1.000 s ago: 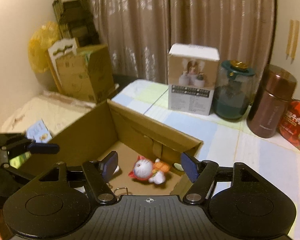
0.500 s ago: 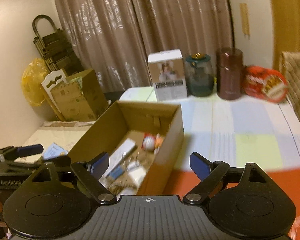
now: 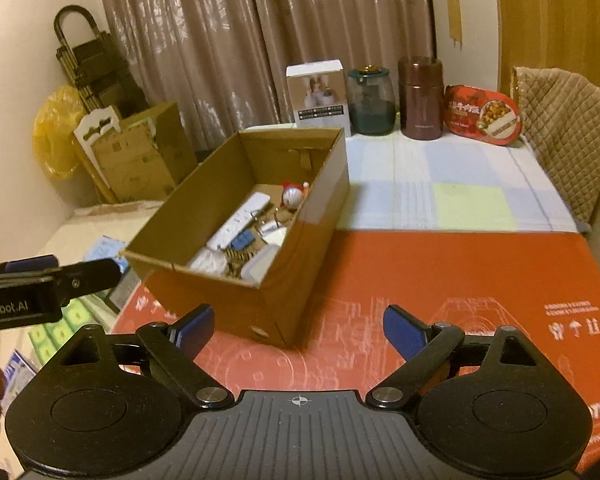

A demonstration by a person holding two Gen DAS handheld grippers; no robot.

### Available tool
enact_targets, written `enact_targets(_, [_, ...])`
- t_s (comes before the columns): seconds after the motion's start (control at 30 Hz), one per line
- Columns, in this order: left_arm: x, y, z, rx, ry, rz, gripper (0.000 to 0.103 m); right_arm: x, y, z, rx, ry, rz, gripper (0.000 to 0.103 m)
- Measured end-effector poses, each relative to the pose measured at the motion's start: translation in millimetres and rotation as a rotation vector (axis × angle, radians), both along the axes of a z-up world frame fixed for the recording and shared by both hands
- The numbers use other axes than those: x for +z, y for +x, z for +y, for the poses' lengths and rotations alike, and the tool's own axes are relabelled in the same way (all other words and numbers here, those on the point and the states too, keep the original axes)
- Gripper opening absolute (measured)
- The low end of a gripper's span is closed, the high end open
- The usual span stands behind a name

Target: Organize rigid objects

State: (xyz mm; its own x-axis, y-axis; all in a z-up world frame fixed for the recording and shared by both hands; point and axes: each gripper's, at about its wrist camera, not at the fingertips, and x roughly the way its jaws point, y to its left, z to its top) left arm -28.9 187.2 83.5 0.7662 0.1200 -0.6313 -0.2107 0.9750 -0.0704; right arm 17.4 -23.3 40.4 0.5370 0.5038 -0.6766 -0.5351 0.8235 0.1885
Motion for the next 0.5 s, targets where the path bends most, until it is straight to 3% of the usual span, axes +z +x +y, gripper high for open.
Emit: enact_targets(0.5, [-15, -42, -13, 0.009, -0.013, 0.054, 0.102, -3, -39, -10, -0.022, -0.021, -0.02, 0.089])
